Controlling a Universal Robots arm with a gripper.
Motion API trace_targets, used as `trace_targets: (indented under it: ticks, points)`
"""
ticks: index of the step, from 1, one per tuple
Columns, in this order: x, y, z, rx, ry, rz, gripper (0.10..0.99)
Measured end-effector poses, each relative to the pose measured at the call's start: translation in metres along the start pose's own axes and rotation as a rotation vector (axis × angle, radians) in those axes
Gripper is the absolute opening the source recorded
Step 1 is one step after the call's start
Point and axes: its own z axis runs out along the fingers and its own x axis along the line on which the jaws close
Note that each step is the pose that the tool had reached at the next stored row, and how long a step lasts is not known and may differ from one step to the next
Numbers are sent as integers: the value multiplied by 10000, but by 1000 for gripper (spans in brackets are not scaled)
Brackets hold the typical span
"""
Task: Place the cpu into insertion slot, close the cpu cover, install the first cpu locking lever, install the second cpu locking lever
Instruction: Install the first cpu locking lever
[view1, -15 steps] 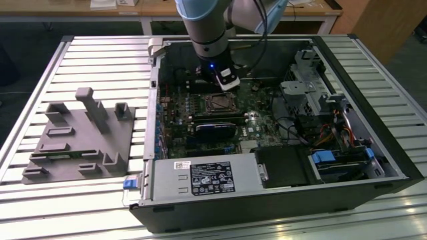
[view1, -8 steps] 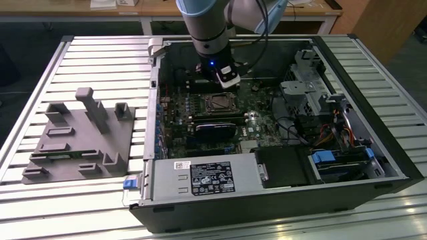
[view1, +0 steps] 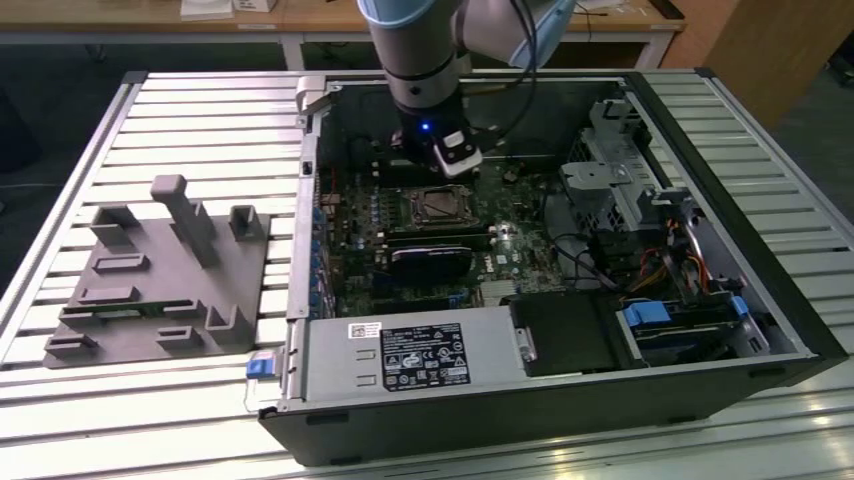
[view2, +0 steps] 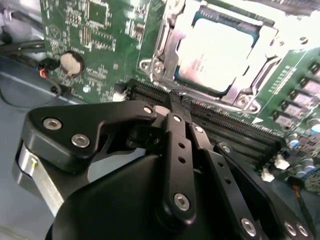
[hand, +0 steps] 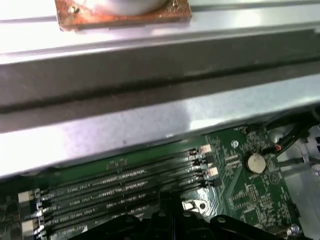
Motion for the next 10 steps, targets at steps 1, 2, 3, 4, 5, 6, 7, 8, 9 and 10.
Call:
trace_targets:
  ticks: [1,2,3,4,5,6,7,8,9,10]
  points:
    - [-5,1,2,109,18,-17,106]
    - [-12,3,4,235,41,-36,106]
    - [-17,4,6,359,68,-56,106]
    - [-23,6,7,486,98,-73,106]
    - [-29,7,9,614,132,-90,106]
    - [-36,8,10,743,170,-106,106]
    - [-43,10,12,873,210,-123,106]
    - [-51,12,15,1001,254,-138,106]
    - [-60,14,17,1115,297,-150,106]
    - [-70,16,19,1228,346,-162,106]
